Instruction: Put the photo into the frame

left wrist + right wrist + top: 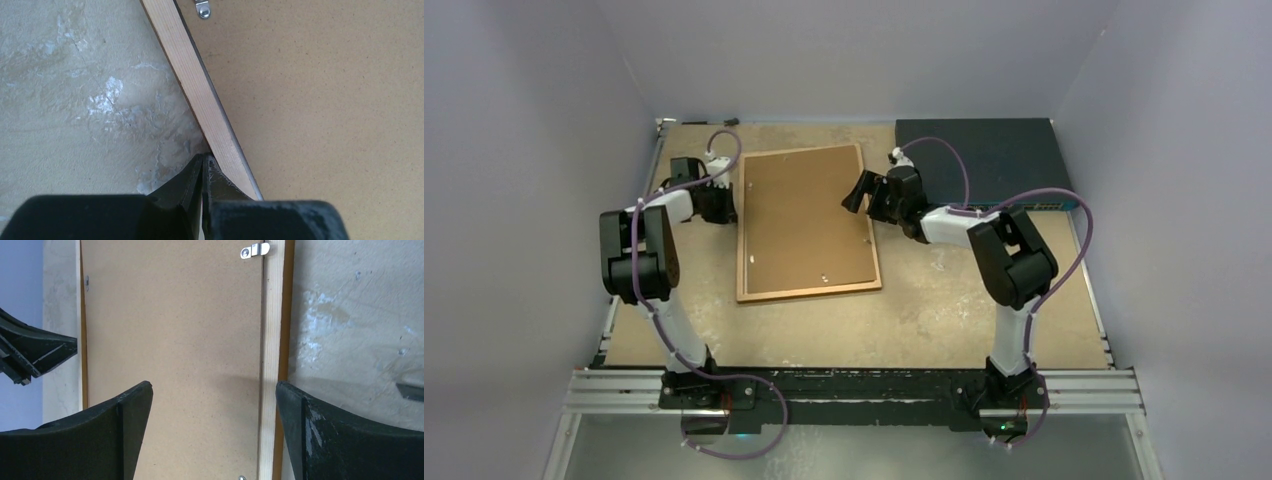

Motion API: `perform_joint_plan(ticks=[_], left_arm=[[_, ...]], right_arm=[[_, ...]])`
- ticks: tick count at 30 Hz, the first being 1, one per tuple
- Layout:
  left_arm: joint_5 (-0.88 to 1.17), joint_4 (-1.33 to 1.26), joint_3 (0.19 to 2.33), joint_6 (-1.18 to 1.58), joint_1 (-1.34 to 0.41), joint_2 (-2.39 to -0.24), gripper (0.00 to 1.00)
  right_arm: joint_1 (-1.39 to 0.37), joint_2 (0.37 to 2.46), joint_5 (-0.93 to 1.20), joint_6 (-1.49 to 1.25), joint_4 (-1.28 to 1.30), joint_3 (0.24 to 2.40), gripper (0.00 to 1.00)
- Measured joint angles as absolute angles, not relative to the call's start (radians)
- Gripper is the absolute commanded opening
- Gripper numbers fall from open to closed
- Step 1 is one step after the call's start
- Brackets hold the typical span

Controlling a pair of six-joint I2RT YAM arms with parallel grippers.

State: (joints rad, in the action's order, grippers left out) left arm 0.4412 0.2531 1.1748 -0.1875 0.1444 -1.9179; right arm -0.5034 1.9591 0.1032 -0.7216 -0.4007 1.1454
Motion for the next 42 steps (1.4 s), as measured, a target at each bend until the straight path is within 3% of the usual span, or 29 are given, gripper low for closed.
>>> perform_joint_plan(ticks=[16, 26, 34, 42], left_arm=[[0.438, 0.394, 1.013, -0.39, 0.149, -1.758, 0.0], [0.45, 0.498, 0.991, -0.431, 0.171, -1.723, 0.0], [0.465, 0.536, 0.993, -0.433, 0.187, -1.724, 0.0], [0.469, 0.541, 0.992, -0.44, 0.19, -1.724, 0.0]], right_arm=[[-0.583, 1.744, 0.12, -0.815, -0.486, 0.834, 0.94], [-0.606, 1.731, 0.08, -0.725, -0.265, 0.933, 0.93], [-0.588, 1.756, 0.008, -0.622, -0.24, 1.123, 0.83], [-0.6, 1.642, 0.055, -0.647, -0.239, 0.89, 0.72]])
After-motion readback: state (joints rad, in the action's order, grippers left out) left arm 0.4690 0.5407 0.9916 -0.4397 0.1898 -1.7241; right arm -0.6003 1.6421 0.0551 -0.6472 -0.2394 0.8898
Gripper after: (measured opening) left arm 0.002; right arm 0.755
